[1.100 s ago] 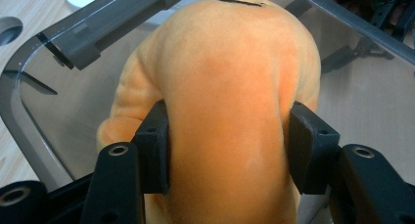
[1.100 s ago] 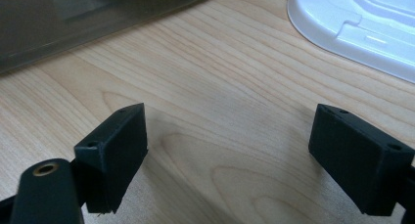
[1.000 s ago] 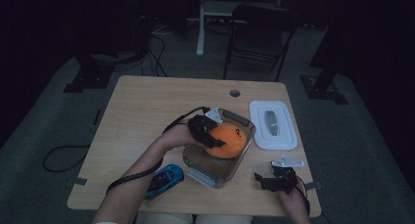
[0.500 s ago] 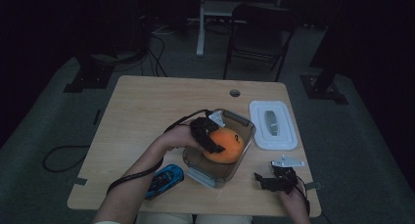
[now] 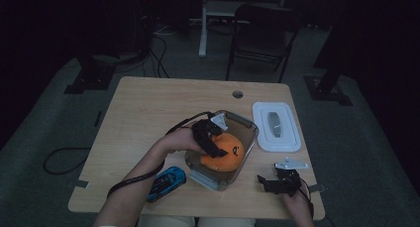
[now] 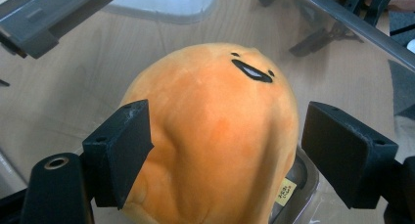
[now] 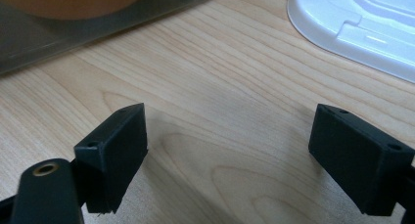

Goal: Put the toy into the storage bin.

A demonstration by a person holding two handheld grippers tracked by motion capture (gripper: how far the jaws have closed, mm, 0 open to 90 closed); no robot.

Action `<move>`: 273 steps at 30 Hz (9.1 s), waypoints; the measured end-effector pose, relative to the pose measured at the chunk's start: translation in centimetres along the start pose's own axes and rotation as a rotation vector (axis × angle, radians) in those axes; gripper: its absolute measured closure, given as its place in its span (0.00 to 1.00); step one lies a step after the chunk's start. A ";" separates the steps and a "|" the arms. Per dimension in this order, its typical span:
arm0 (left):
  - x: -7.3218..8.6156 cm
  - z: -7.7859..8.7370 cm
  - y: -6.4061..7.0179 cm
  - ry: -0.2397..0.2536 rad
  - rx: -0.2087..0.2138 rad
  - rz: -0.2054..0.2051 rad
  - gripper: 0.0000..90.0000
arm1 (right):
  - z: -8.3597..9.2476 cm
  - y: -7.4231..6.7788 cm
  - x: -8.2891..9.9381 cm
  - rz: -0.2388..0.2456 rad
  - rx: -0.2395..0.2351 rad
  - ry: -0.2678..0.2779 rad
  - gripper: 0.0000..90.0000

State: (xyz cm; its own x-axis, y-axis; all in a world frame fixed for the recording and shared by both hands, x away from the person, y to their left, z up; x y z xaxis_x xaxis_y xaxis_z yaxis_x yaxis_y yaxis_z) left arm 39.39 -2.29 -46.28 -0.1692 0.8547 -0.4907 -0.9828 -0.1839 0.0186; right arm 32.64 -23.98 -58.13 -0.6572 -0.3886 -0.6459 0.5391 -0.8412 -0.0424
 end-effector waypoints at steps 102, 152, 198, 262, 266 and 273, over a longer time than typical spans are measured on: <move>21.1 2.4 6.4 -0.061 -0.216 0.276 0.02 | -0.1 0.0 0.0 0.007 0.043 -0.012 0.15; 21.4 0.8 6.3 -0.125 -0.198 0.383 0.32 | -0.2 0.1 -0.1 -0.004 0.053 -0.012 0.15; 21.3 7.9 0.5 -0.129 -0.327 0.469 0.32 | -3.0 -6.5 -3.3 0.100 0.037 0.007 0.13; 2.7 3.7 -4.2 -0.113 -0.224 0.248 0.32 | -2.9 -5.8 -2.8 0.061 -0.002 -0.019 0.13; 3.3 2.9 -4.4 -0.121 -0.206 0.260 0.32 | -2.9 -5.8 -2.8 0.061 -0.002 -0.018 0.13; 3.5 2.4 -4.4 -0.107 -0.201 0.257 0.32 | -2.9 -5.8 -2.8 0.061 -0.002 -0.019 0.13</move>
State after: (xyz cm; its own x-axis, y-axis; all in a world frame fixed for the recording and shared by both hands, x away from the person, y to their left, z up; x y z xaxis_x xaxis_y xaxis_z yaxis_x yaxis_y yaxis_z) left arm 42.95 2.70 -45.95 -0.4264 0.8122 -0.3982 -0.8746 -0.4826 -0.0477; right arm 32.87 -16.87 -58.25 -0.6328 -0.4461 -0.6328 0.5795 -0.8150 -0.0049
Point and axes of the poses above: each handheld gripper's, and its own axes: z roughly backward along the jaws, x roughly out of its underside, y roughly to its right, the point moved 8 cm from there along -z, roughly forward along the jaws, and after that the axes turned 7 degrees about -y, right-handed, at the moved point
